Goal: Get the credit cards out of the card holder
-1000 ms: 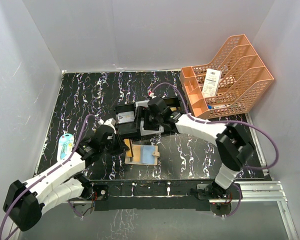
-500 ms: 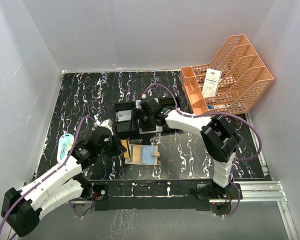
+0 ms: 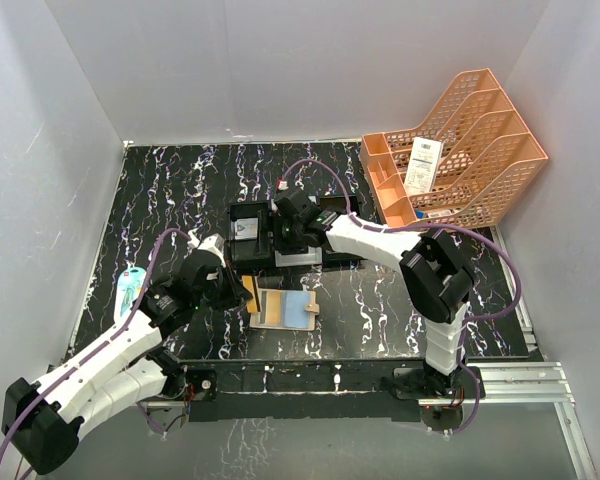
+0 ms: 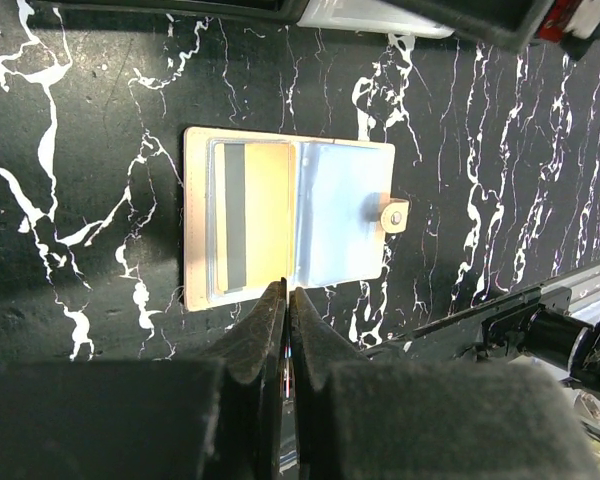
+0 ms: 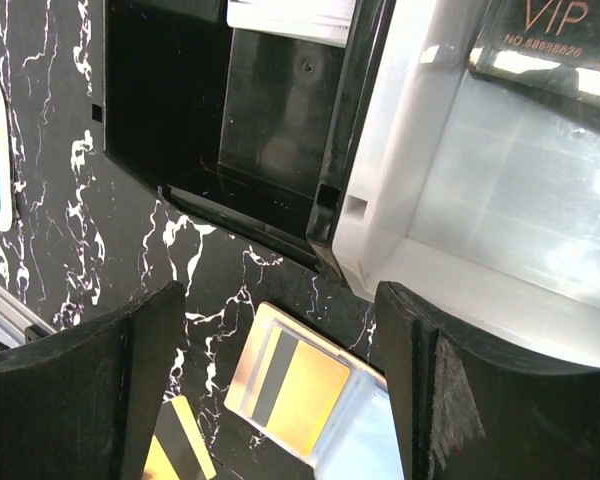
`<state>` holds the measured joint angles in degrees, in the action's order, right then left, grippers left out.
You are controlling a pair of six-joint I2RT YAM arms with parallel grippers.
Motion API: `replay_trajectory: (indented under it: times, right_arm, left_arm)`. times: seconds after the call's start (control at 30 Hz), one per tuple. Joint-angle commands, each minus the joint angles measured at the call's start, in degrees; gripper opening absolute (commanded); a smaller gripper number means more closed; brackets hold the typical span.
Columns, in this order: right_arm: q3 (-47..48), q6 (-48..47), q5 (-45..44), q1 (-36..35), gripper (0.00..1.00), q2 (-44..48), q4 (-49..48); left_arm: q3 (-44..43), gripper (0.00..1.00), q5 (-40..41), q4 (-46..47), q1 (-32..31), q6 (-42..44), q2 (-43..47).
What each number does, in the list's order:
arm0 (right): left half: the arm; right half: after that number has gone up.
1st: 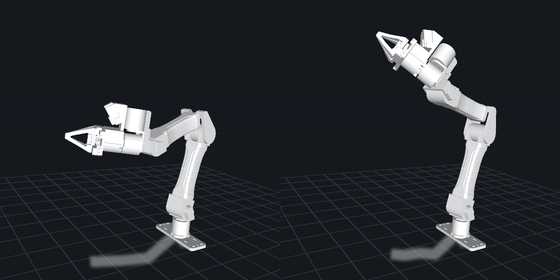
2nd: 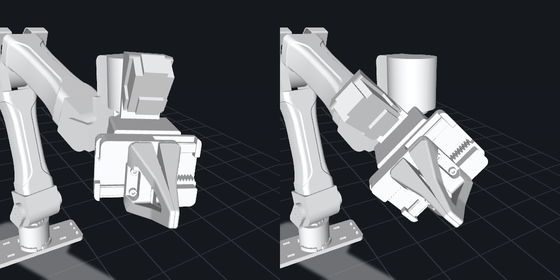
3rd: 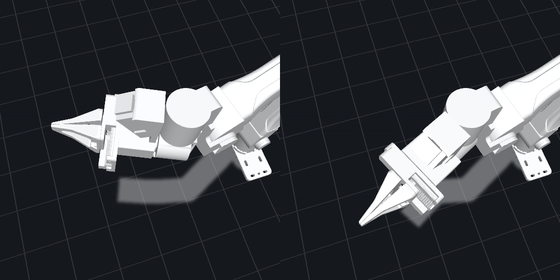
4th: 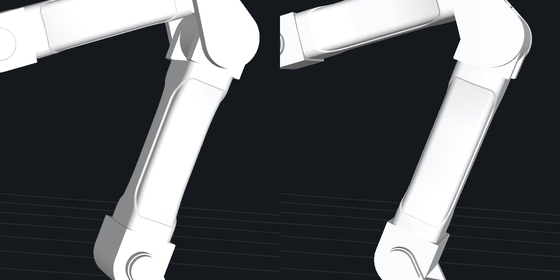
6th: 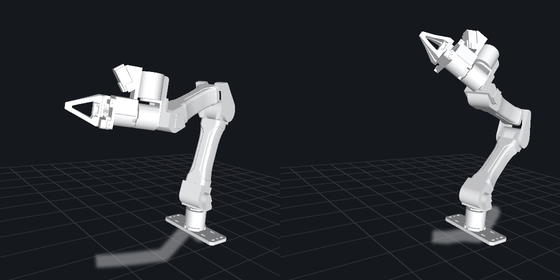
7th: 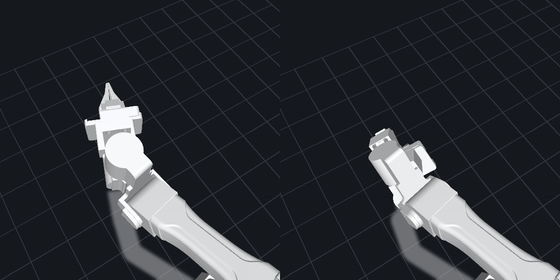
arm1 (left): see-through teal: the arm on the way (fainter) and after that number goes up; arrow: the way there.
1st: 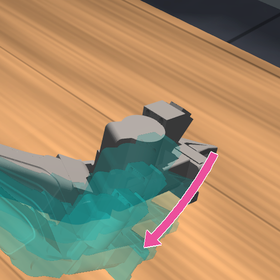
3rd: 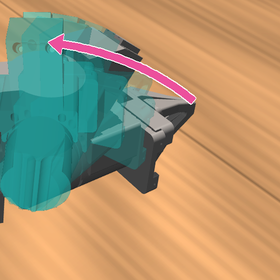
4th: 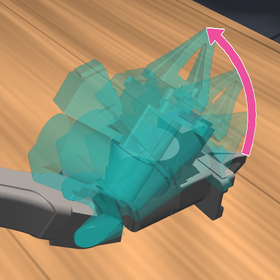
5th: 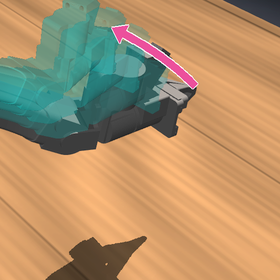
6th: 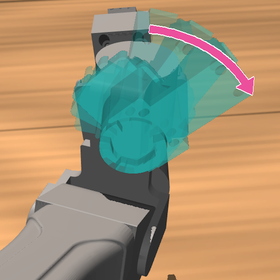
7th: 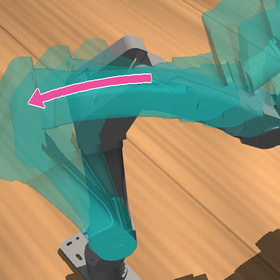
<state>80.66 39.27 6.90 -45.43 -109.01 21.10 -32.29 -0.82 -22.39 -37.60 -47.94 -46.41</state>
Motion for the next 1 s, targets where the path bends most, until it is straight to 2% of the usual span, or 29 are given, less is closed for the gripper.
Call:
replay_trajectory:
  times: [0.0,0.17,0.3,0.4,0.63,0.9,0.97]
  right_arm:
    - [5.4,-1.29,-1.73,-0.01,0.75,1.22,0.77]
    - [2.16,-0.51,0.16,0.12,0.75,5.99,-0.58]
    - [-8.44,3.16,3.95,1.64,0.75,15.34,-8.9]
    - [-19.25,7.22,7.8,3.28,0.75,22.14,-17.36]
    - [-35.21,16.33,15.52,4.94,0.77,34.08,-36.14]
    - [-40.93,21.34,22.77,5.0,0.77,37.65,-47.82]
    - [-40.8,22.03,22.86,4.93,0.76,38.44,-48.11]
  left_arm:
    - [-2.41,0.0,0.16,-1.24,-0.02,0.95,0.69]
    - [-4.3,0.0,-4.22,-1.92,1.89,6.22,0.06]
    - [-6.68,0.0,-11.44,-4.62,8.35,9.73,-1.63]
    - [-5.78,0.0,-19.17,-0.95,12.95,9.27,-0.11]
    - [-3.86,0.0,-37.46,9.6,20.77,6.17,0.04]
    - [-3.42,0.0,-47.37,19.35,21.06,2.22,0.37]
    - [-2.7,0.0,-48.21,23.28,21.07,0.29,1.22]
